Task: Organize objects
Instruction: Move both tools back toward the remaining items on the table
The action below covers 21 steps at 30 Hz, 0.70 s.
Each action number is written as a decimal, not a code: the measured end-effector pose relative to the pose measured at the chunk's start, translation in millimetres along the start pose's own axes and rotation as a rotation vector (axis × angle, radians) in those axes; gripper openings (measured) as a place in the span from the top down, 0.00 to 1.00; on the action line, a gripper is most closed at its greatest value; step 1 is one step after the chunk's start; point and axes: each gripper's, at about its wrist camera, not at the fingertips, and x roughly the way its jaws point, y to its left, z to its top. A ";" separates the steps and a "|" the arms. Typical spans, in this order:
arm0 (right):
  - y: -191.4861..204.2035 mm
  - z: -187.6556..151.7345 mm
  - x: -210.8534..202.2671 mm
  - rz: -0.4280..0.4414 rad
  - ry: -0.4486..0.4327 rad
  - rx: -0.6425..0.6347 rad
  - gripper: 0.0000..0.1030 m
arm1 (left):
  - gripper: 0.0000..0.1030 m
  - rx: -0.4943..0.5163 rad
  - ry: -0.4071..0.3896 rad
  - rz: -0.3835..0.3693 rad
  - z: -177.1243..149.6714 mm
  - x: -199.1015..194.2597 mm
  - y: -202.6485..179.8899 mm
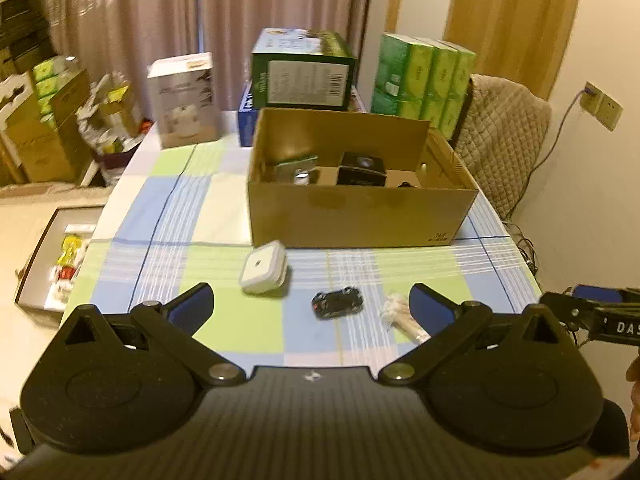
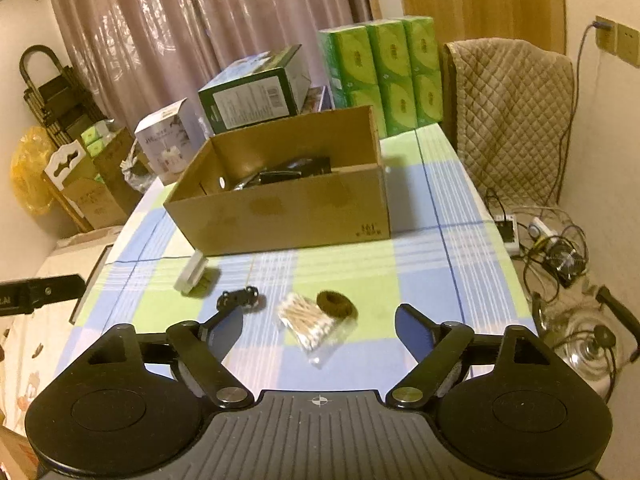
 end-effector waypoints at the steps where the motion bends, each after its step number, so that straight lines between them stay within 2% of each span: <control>1: -0.5 -4.0 -2.5 0.001 0.001 0.008 0.19 | 0.01 -0.007 0.000 0.006 -4.9 -3.1 2.7; 11: 2.3 -33.7 -13.5 -0.002 0.026 0.000 0.17 | 0.01 -0.038 -0.012 0.055 -39.0 -32.6 15.6; 17: 2.6 -41.0 -11.5 0.000 0.038 0.004 0.16 | 0.01 -0.057 0.003 0.036 -46.9 -33.9 16.8; 21: 1.9 -42.7 -9.8 0.000 0.043 0.005 0.16 | 0.01 -0.028 0.002 0.045 -49.4 -33.7 12.7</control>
